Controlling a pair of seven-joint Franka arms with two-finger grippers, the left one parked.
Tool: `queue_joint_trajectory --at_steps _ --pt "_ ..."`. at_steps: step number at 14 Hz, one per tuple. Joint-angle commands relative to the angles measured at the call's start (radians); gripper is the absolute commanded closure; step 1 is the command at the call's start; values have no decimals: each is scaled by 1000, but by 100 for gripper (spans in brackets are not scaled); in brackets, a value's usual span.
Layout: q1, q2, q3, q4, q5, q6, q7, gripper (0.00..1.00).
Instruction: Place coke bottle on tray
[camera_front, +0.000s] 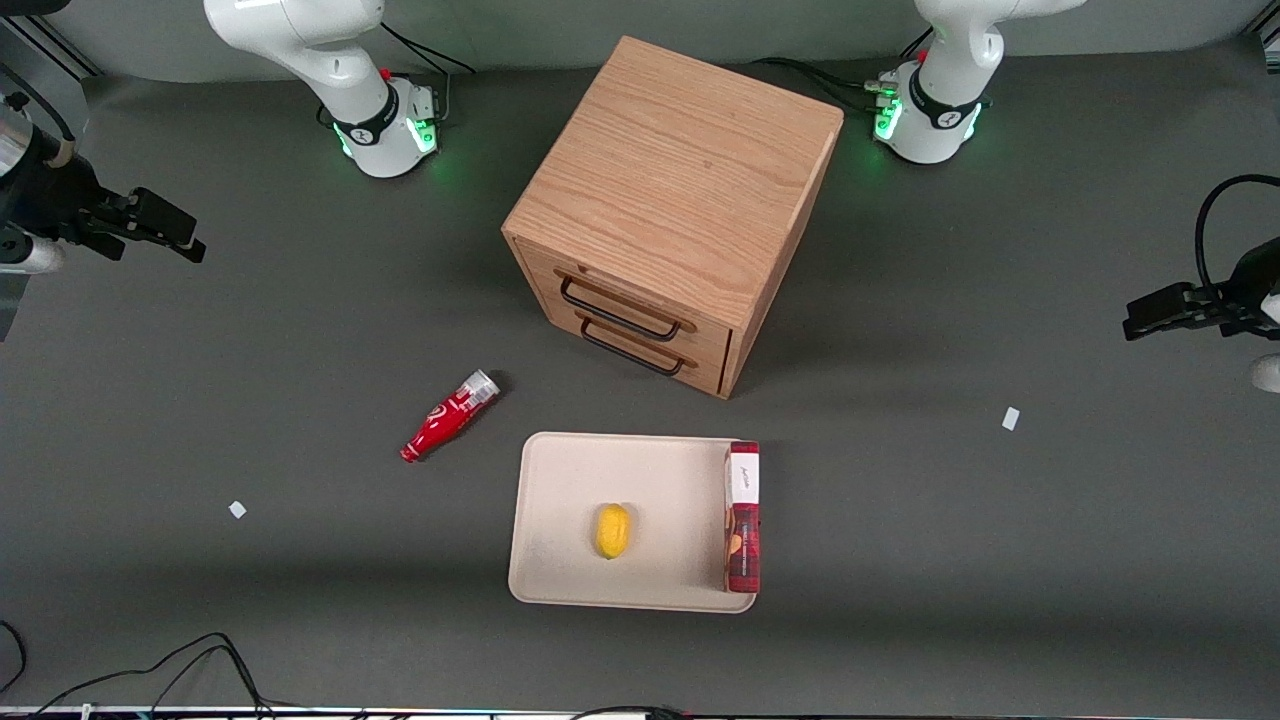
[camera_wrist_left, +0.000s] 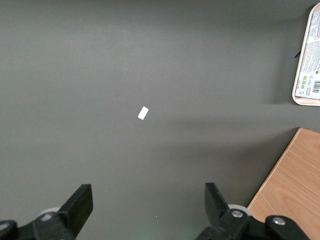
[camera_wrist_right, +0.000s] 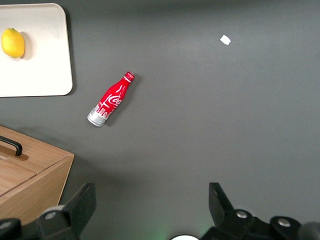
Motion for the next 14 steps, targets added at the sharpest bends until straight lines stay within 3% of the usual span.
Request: queue_joint_trajectory --at_steps 1,11,14 --pt "8 25 2 34 0 -17 -11 0" --pt "11 72 19 42 1 -3 -5 0" --pt "17 134 42 33 12 81 108 0"
